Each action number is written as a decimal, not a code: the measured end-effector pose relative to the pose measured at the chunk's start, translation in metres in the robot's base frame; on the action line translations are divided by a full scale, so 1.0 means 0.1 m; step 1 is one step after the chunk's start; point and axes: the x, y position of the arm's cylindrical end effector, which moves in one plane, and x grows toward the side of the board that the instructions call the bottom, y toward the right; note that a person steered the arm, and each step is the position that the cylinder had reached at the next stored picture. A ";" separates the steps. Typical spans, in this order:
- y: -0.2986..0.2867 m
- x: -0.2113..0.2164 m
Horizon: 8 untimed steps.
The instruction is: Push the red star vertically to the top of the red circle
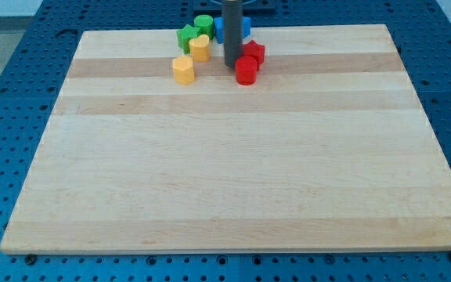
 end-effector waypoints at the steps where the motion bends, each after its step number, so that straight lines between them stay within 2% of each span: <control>1: 0.39 0.35; 2: 0.62 0.53; 4: 0.19 0.31; 5: 0.09 0.13; 7: 0.09 -0.63; 8: 0.09 -0.64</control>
